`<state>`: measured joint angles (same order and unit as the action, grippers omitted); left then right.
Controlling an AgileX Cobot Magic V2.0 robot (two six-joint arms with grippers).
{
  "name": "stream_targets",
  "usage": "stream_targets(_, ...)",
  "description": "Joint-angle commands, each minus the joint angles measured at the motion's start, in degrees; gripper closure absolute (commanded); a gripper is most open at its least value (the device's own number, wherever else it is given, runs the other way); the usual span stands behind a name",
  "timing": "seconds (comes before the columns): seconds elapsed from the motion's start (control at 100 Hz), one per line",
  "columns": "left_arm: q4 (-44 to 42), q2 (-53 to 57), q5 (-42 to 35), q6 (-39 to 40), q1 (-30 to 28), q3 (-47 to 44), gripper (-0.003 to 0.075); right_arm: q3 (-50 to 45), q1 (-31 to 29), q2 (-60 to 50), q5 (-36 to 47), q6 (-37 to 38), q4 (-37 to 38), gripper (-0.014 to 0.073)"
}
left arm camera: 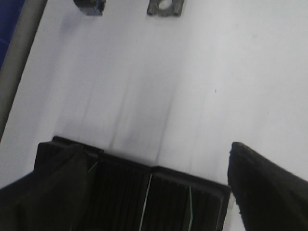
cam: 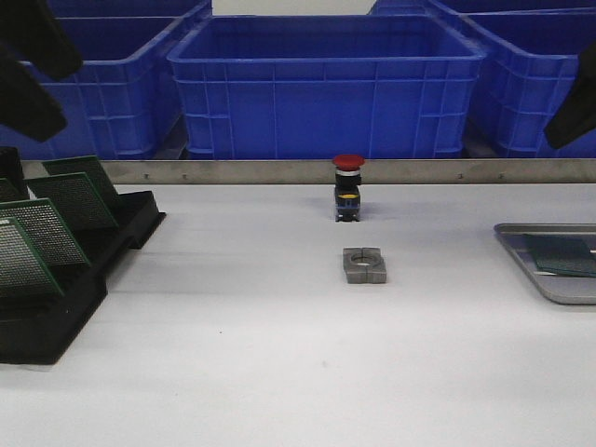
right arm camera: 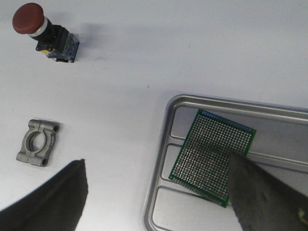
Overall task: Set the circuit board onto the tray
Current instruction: 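Grasp a second green board in the rack with the left gripper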
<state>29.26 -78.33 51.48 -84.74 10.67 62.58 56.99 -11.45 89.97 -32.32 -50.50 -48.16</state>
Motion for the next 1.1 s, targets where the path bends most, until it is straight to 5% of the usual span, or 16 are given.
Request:
stream_targets(0.0, -1.5, 0.7, -1.6, 0.7, -0.3, 1.8, 0.0202, 1.6, -0.4, -2.5, 0.2, -0.5, -1.4, -0.0016)
stream_targets(0.32, -9.6, -0.9, 7.5, 1.5, -0.3, 1.6, 0.0330, 1.6, -0.4, -2.5, 0.1, -0.5, -1.4, -0.0016)
stream_targets(0.44, -14.4, -1.5, 7.6, 6.8, -0.3, 0.7, 0.0336, 1.6, -0.4, -2.5, -0.1, -0.5, -1.5, -0.0016)
stream_targets(0.98, -15.1, -9.9, 1.3, 7.0, -0.3, -1.3, 0.0337, 1.6, -0.4, -2.5, 0.1, -0.5, -1.5, -0.0016)
stream_targets(1.09, -15.1, -10.2, 1.2, 7.0, -0.3, -1.2, 0.0414, 1.6, -0.4, -2.5, 0.1, -0.5, -1.5, -0.0016)
